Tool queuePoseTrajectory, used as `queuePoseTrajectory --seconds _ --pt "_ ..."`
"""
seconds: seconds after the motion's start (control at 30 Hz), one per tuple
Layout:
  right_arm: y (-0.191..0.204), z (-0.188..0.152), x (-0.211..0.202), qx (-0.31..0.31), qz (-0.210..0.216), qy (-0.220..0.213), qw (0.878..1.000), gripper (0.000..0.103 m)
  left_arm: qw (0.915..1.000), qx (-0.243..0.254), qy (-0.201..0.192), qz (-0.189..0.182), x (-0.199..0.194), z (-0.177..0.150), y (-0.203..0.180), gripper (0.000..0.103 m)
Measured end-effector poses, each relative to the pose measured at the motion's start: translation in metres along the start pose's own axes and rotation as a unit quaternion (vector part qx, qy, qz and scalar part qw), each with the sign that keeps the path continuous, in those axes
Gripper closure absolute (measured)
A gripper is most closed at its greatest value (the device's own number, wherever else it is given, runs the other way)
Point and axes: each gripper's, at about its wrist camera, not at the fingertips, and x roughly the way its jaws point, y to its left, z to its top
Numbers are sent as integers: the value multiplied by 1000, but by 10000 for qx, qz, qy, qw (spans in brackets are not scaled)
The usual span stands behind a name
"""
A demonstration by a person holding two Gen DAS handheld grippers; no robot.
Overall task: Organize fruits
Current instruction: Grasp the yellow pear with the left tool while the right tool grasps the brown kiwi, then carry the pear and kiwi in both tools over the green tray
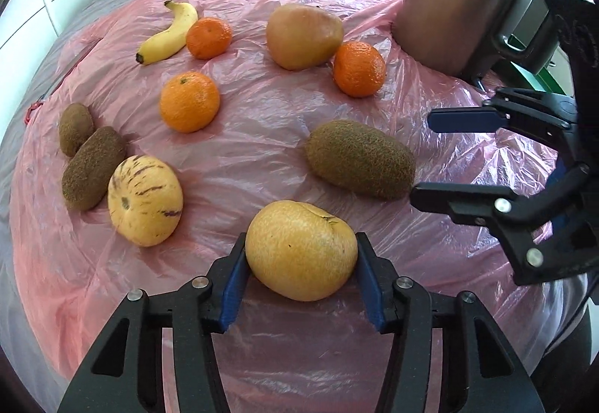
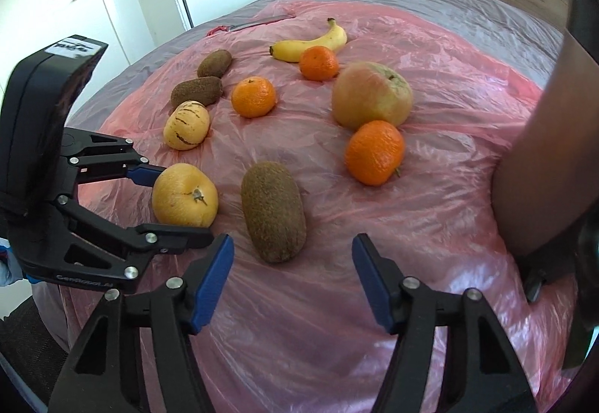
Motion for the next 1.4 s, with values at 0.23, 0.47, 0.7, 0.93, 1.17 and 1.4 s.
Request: queuePoseTrajectory --seconds 0.23,0.47,0.7,0.93,1.17,1.4 --pt "14 17 24 -334 14 238 9992 7 9996 -191 -111 -176 -11 -12 11 56" --pt "28 28 46 -587 -153 579 9965 28 9984 -422 -206 -311 -18 -19 21 56" --pt "32 30 55 -732 -323 833 9933 44 9977 -527 -246 -343 -13 -18 22 56" --pt "23 30 44 -321 -218 662 9971 46 9971 -612 -292 -336 -17 -19 23 56" --pt "20 31 12 -77 -260 365 9990 46 9955 -760 -425 -361 -32 -16 21 56" --pt "18 19 -31 83 -369 182 9991 46 9951 -698 -588 -382 -57 -12 3 56"
